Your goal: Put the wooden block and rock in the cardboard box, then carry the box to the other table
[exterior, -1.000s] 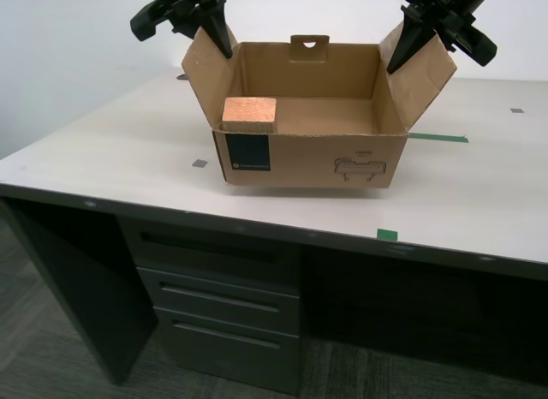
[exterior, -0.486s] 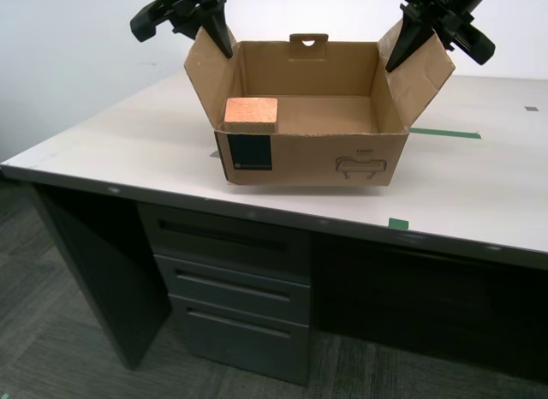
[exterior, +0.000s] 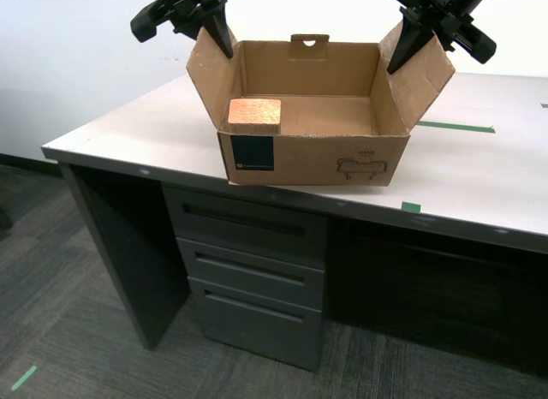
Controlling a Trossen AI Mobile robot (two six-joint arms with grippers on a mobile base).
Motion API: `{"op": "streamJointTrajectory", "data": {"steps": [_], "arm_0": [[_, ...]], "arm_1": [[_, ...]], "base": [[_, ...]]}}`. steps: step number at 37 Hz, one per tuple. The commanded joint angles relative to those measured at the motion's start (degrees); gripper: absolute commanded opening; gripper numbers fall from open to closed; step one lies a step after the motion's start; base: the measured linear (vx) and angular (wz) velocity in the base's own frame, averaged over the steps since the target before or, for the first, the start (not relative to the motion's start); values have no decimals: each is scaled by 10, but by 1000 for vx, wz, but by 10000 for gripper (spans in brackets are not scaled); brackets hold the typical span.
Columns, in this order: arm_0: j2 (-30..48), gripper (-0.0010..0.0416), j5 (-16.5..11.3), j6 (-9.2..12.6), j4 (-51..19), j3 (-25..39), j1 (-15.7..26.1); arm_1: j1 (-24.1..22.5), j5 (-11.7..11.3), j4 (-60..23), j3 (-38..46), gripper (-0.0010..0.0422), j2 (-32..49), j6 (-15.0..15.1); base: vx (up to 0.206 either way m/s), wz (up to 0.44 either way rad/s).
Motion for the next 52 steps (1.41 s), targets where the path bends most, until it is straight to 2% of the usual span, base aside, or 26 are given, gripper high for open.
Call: {"op": "streamJointTrajectory", "data": {"steps": [1, 9, 14, 19, 33, 43, 52], "arm_0": [[0, -1, -4, -1, 3, 1, 1], [0, -1, -5, -1, 2, 1, 2], [0, -1, -5, -1, 1, 1, 2], [0, -1, -5, 0, 2, 1, 2], [0, -1, -5, 5, 1, 1, 4], [0, -1, -5, 16, -13, 1, 6], [0, -1, -5, 17, -33, 1, 17]], "arm_1": [[-2, 19, -5, 1, -1, -1, -7], [-3, 19, -8, 1, -1, -1, -25], [-5, 19, -8, 1, -1, -1, -24], [-5, 19, -8, 1, -1, -1, -10], [-5, 19, 5, 1, -1, -1, 4], [-5, 19, 5, 1, -1, -1, 51], [-12, 19, -1, 0, -1, -1, 61]], "base": [[-75, 25], [-71, 11], [-70, 2], [-74, -5], [-90, -13], [-55, 102], [1, 214]]}}
